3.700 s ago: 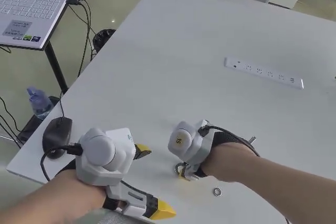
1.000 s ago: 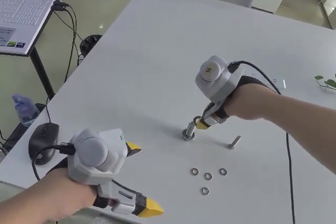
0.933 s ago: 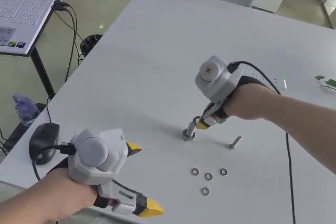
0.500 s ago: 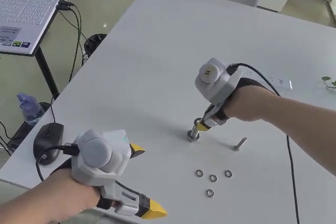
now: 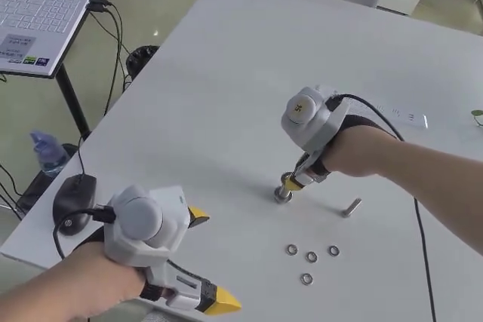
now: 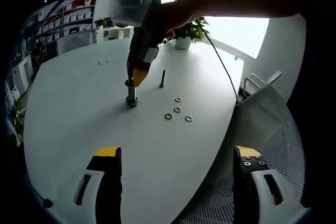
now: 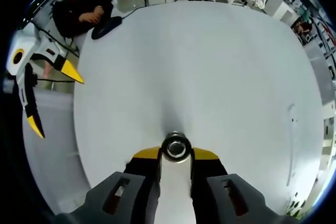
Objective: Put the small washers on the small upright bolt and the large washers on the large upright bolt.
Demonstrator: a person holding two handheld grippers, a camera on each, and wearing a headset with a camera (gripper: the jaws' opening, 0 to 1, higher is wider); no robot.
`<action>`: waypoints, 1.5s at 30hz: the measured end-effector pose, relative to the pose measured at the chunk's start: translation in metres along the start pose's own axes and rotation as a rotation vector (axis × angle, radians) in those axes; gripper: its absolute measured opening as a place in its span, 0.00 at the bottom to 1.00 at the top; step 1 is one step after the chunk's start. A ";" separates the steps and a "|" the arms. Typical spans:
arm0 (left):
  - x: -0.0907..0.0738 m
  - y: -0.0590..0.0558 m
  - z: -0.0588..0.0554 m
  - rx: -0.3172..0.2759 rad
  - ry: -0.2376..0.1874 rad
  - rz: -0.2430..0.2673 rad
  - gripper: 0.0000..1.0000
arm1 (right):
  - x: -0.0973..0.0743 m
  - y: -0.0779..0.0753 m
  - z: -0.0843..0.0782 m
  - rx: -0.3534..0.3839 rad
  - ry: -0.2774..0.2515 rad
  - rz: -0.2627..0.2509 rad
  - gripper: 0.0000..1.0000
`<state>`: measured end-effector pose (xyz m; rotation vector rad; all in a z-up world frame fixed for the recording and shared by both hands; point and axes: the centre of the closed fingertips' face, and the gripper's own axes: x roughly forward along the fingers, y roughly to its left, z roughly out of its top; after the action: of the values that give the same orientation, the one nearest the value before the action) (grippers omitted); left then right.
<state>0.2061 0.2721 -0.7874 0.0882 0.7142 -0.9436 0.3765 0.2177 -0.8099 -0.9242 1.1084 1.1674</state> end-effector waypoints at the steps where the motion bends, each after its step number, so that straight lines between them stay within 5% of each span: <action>1: 0.000 0.000 0.000 -0.001 0.000 0.000 0.87 | 0.000 0.000 0.000 0.002 0.001 0.002 0.20; 45: 0.000 0.002 -0.009 -0.036 0.001 -0.010 0.87 | 0.050 -0.009 -0.008 -0.006 0.035 0.004 0.20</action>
<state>0.2029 0.2766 -0.7947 0.0533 0.7327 -0.9402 0.3859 0.2193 -0.8601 -0.9507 1.1361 1.1614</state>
